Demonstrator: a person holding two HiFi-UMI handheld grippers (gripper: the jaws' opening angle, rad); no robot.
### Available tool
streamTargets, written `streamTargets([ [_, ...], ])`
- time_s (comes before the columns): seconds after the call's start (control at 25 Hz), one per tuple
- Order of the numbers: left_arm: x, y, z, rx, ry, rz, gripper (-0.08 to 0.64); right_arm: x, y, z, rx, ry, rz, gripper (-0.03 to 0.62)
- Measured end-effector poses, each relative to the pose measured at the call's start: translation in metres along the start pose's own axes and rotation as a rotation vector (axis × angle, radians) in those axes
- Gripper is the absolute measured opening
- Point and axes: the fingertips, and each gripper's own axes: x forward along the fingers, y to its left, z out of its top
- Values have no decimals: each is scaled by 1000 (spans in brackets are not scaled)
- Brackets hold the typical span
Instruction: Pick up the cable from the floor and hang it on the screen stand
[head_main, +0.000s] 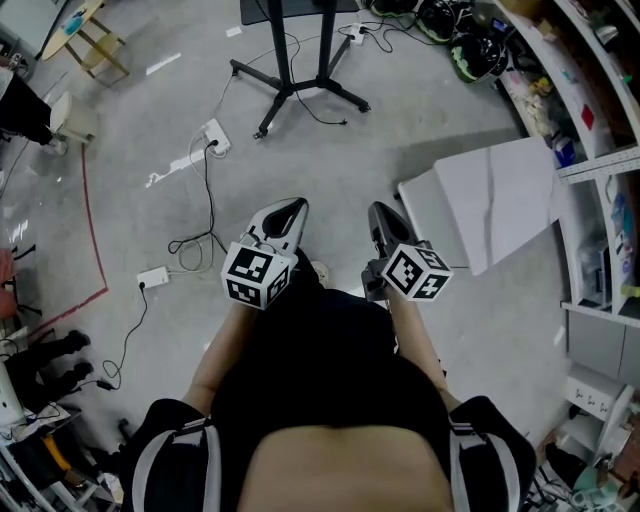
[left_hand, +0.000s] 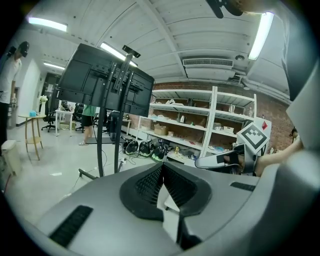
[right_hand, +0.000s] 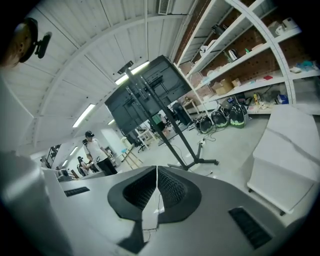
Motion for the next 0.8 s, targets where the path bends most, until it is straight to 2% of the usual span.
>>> streamTargets([
  [0.44, 7, 6, -13, -55, 21, 14, 8, 0, -8, -7, 23, 10, -17, 25],
  [0.8, 38, 20, 0, -54, 24, -10, 8, 31, -19, 9, 33, 11, -26, 25],
])
